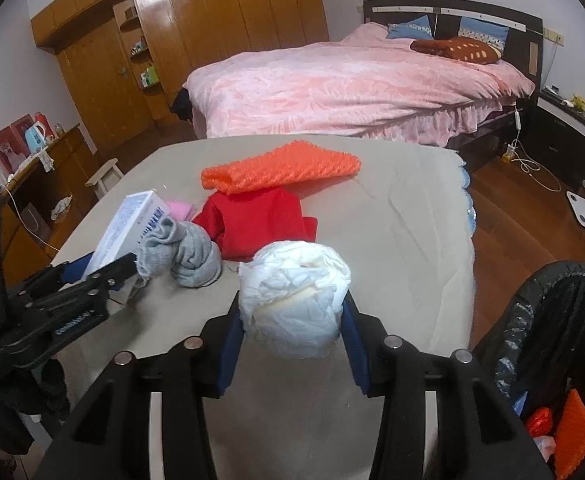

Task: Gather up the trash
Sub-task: 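Grasp the white medicine box with the left gripper while the right gripper holds the tissue, then carry the box and tissue over the bin and release both grippers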

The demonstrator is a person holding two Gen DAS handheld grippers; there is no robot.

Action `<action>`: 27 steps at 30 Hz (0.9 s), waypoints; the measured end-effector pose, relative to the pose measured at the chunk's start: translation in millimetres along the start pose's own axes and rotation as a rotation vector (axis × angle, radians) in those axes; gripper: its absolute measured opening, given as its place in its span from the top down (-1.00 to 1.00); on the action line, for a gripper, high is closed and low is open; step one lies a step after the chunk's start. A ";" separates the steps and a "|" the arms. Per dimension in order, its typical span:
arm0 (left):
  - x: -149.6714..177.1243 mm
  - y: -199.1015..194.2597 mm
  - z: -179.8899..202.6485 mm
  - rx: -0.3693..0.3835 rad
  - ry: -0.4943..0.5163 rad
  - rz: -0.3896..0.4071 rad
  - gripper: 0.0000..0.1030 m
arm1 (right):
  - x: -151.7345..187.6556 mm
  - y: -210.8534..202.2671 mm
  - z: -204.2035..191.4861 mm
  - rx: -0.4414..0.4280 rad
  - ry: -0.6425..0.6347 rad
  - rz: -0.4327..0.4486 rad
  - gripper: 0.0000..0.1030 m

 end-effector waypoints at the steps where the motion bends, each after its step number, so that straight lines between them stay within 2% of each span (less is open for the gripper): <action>1: -0.8 -8.5 -0.7 -0.001 -0.008 0.015 -0.06 | -0.4 -2.3 -1.2 -0.002 0.000 0.003 0.12; 13: 8.8 -76.8 3.7 -0.011 -0.002 0.071 -0.06 | 1.0 -38.9 -16.1 -0.022 -0.019 0.035 0.12; 19: 14.0 -98.9 2.4 -0.013 -0.013 0.071 -0.06 | 5.7 -63.9 -24.3 -0.030 -0.041 0.052 0.12; 27: 12.1 -130.2 8.9 -0.009 -0.014 0.113 -0.06 | 6.7 -94.9 -29.2 -0.032 -0.057 0.086 0.12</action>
Point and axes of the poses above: each gripper's, at about its wrist camera, not at the fingertips, and y roughly the way its jaws point, z to its right, x to its underside, the point moved 5 cm from there along y, roughly the way its jaws point, and after that the axes turned 6 degrees about -x, right-handed, at the moved point
